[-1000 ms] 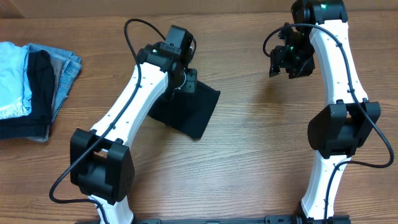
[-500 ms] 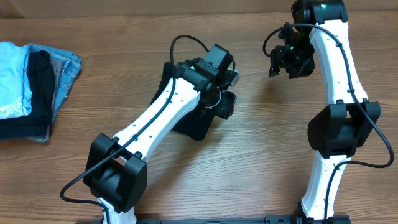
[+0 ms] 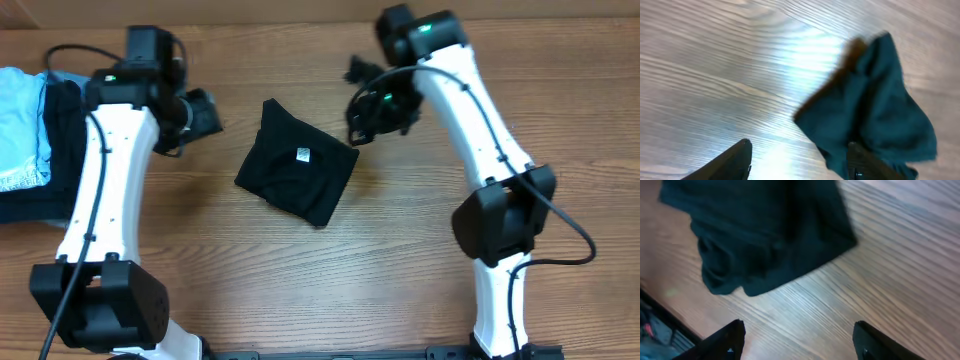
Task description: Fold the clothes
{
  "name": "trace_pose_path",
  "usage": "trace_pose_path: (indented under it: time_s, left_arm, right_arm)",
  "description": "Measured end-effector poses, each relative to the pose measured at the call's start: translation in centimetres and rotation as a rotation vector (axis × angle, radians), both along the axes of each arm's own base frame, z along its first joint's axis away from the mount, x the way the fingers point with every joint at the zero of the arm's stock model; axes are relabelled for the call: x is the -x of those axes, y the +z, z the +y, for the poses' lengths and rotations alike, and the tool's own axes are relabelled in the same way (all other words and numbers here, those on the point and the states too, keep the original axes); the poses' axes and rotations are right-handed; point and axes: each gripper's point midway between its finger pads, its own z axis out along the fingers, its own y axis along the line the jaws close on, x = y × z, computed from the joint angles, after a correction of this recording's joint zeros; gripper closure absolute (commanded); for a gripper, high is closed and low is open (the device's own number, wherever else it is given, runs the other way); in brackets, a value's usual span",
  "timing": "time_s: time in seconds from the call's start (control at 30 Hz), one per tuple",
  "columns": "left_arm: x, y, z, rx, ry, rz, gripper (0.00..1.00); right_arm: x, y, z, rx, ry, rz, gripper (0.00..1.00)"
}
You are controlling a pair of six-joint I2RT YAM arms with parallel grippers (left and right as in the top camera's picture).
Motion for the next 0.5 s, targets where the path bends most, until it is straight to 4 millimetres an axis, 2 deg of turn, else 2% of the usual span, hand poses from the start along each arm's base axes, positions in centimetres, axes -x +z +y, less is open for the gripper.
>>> trace_pose_path:
  time_s: [0.07, 0.17, 0.23, 0.37, 0.47, 0.5]
  left_arm:
    - [0.0, 0.0, 2.7, -0.001, 0.069, -0.004, 0.36]
    - [0.3, 0.0, 5.6, 0.004, 0.149, -0.001, 0.36]
    - [0.7, 0.0, 7.2, 0.009, 0.191, 0.005, 0.36]
    - [0.8, 0.0, 7.6, 0.015, 0.209, 0.007, 0.35]
    - [0.8, 0.0, 7.5, 0.02, 0.211, 0.007, 0.35]
    - [0.9, 0.0, 7.5, 0.022, 0.21, 0.007, 0.35]
  right_arm:
    - [0.5, -0.2, 3.5, 0.024, 0.098, -0.081, 0.27]
    - [0.8, -0.1, 6.8, 0.025, 0.185, -0.171, 0.26]
    - [1.0, -0.2, 8.2, 0.048, 0.226, -0.222, 0.25]
    - [1.4, -2.6, 9.7, 0.106, 0.279, -0.268, 0.25]
    - [0.3, -4.7, 10.2, 0.108, 0.276, -0.309, 0.33]
    - [-0.3, -5.0, 10.4, 0.106, 0.263, -0.335, 0.41]
